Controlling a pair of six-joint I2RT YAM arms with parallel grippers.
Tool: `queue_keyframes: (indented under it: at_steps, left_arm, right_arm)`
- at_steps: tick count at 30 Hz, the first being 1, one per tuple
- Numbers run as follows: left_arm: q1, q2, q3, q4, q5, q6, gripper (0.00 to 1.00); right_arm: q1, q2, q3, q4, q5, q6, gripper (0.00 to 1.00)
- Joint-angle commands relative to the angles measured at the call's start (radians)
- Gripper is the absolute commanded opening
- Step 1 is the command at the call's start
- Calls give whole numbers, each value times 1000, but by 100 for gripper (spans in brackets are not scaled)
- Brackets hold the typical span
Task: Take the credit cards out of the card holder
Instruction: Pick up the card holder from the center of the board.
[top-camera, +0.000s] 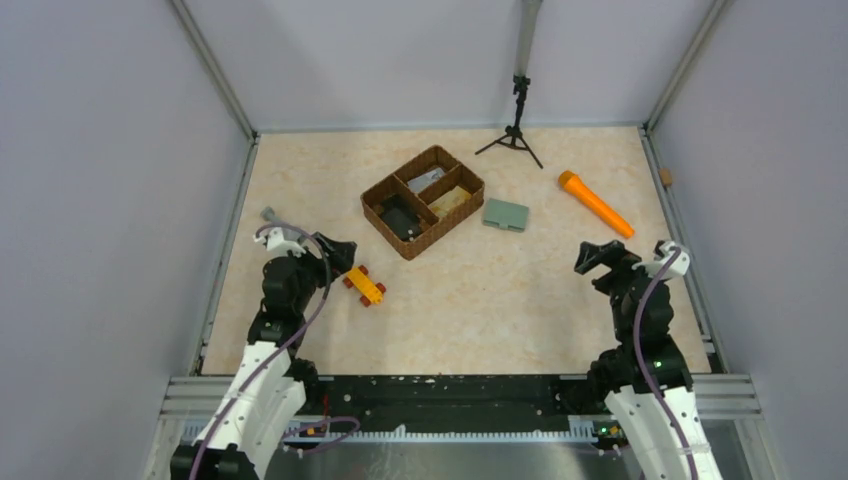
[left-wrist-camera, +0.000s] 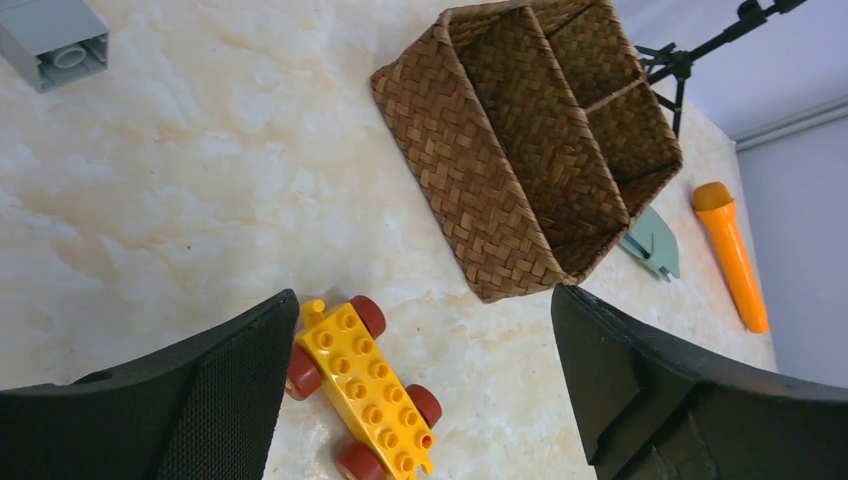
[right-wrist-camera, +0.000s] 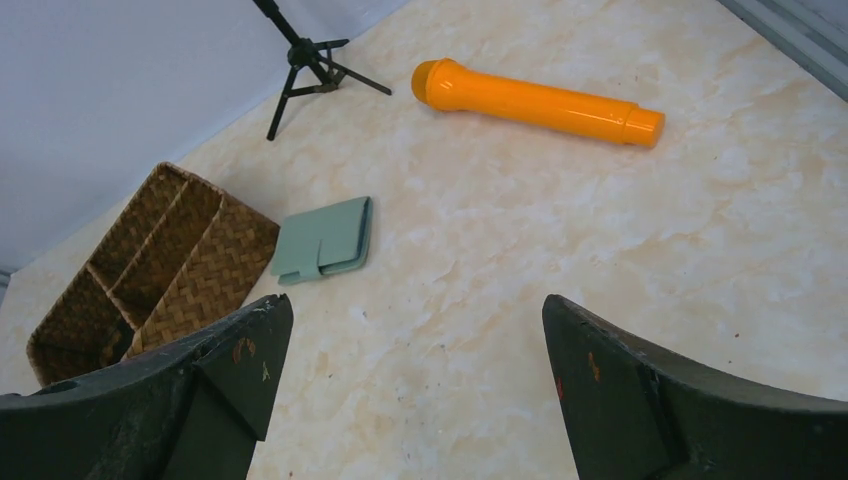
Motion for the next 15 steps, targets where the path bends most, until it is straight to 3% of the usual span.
queue_keyframes:
  at_steps: [1, 8, 15]
  left_arm:
    - [2, -36, -32, 106, 80, -11, 99]
    - [-2, 52, -32, 206, 242, -23, 99]
    - [-90, 63, -30, 264, 253, 12, 99]
  right_arm:
    - [-3, 23, 6, 41, 8, -2, 99]
    - [-4, 68, -12, 139, -153, -18, 96]
    - [-5, 161, -3, 216, -231, 0, 95]
